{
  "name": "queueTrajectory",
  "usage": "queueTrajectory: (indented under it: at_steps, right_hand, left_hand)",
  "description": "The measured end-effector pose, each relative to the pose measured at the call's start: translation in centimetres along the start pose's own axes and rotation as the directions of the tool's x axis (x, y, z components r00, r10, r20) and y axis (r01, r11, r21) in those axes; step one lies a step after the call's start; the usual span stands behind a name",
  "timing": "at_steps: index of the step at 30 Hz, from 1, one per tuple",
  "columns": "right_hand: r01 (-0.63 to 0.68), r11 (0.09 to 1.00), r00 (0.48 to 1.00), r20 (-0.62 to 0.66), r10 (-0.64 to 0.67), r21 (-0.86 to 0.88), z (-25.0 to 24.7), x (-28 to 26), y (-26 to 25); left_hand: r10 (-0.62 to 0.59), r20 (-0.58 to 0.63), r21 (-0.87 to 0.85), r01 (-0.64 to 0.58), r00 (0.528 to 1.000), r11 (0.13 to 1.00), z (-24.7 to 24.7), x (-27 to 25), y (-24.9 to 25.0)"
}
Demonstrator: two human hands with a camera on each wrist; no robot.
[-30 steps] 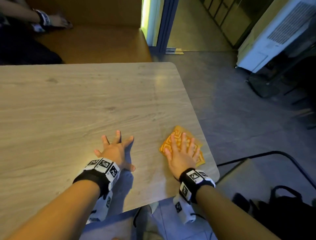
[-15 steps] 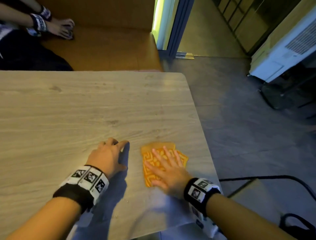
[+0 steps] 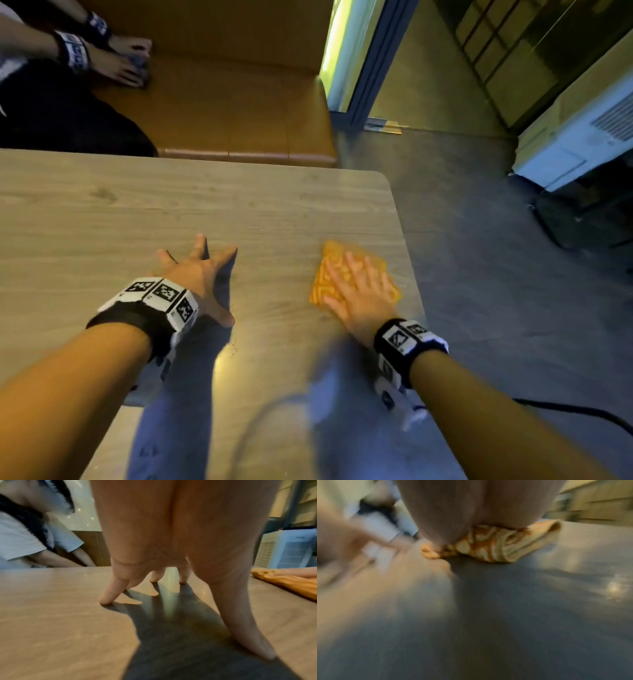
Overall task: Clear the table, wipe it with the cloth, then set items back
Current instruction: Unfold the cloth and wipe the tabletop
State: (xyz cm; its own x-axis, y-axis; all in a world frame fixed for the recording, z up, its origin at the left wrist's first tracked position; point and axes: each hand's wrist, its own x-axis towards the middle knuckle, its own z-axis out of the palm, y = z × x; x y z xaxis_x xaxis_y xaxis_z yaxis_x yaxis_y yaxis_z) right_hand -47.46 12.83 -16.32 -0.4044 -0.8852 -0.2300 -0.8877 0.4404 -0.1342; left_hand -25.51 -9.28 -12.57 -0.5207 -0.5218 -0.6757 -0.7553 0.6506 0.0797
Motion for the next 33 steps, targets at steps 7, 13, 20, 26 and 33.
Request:
queueTrajectory:
  at_steps: [7, 13, 20, 26, 33]
  right_hand:
    - [0.428, 0.903, 0.897, 0.147, -0.418, -0.042, 0.0, -0.6, -2.7]
    - [-0.253, 0.963, 0.959, 0.153, 0.237, 0.089, -2.2, 8.5, -1.9]
    - [0.502, 0.862, 0.851, 0.218, -0.477, -0.073, -2.2, 7.3, -1.5]
    - [-0.31, 0.949, 0.93, 0.223, 0.292, 0.05, -4.1, 15.1, -2.8]
    - [-0.009, 1.0, 0.977, 0.211, 0.011, -0.012, -5.0, 16.0, 2.0]
  left_hand:
    - [-0.039, 0.075, -0.186, 0.052, 0.996, 0.981, -0.5, -0.6, 0.4]
    - [-0.028, 0.079, -0.241, 0.046, 0.997, 0.969, -0.3, -0.8, 0.2]
    - [-0.038, 0.081, -0.276, 0.059, 0.996, 0.959, -0.2, -0.9, 0.3]
    - [-0.051, 0.078, -0.266, 0.07, 0.996, 0.961, 0.1, -0.4, 0.3]
    - [-0.054, 0.087, -0.277, 0.077, 0.995, 0.958, 0.4, -0.3, 0.3]
